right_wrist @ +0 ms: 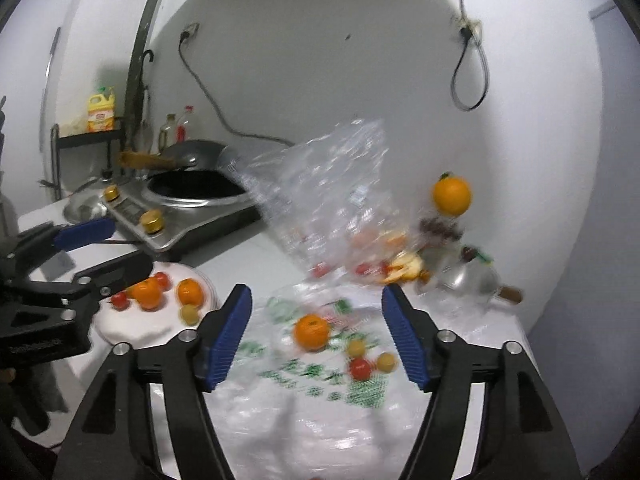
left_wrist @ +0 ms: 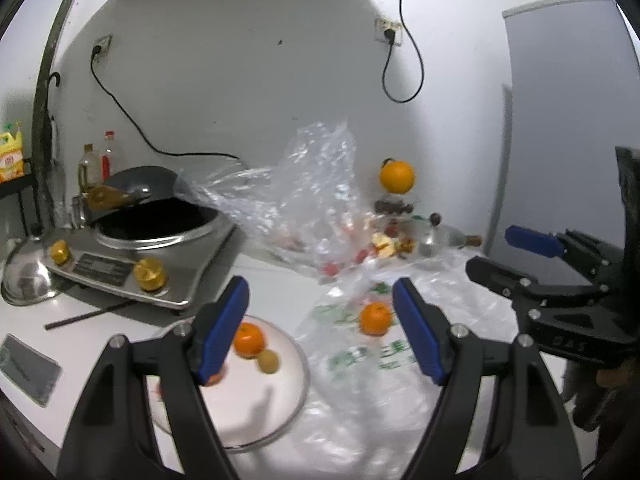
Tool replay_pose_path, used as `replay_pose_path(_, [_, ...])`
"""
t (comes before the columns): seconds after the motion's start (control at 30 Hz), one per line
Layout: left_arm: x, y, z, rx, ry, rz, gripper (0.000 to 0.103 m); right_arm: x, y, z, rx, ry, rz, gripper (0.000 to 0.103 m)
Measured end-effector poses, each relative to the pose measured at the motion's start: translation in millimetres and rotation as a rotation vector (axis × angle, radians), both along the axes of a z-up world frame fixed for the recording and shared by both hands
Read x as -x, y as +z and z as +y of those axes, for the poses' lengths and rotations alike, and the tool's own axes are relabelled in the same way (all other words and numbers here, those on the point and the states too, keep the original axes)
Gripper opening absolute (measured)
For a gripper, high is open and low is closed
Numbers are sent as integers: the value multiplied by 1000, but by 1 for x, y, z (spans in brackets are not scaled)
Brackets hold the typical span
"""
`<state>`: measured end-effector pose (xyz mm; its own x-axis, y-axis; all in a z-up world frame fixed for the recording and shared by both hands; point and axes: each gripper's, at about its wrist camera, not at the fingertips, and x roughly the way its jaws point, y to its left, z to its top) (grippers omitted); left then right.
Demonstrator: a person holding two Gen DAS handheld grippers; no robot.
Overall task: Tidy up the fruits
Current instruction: 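Move both open grippers back over the fruit on the bag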
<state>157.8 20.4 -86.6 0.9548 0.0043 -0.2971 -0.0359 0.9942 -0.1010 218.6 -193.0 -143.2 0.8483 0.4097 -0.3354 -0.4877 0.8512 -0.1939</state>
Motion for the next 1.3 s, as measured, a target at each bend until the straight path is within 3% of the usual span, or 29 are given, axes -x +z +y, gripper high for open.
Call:
replay_pose_path(0.13, [-5,5,-16,-18,11,-6,76,-7,3,-21,-15,-12,0,73])
replay_pose_path(0.57, [-48,0,-65,-72,-48,74,76,-43,-8,-65,-53,-2,118,71])
replay_pose_path(0.77, [-70,-6,-77,-85,-51,98,76,-61,-18,-70,-31,28,154,62])
replay_pose_path(0.93, [-90,-14,-80,-87,-48,133,76,-77,-29,-71,-5,48,189,47])
replay_pose_path(1.3, [-128,-38,-78,-98,-43,202,72,-117,-53,-60,40,65,263,36])
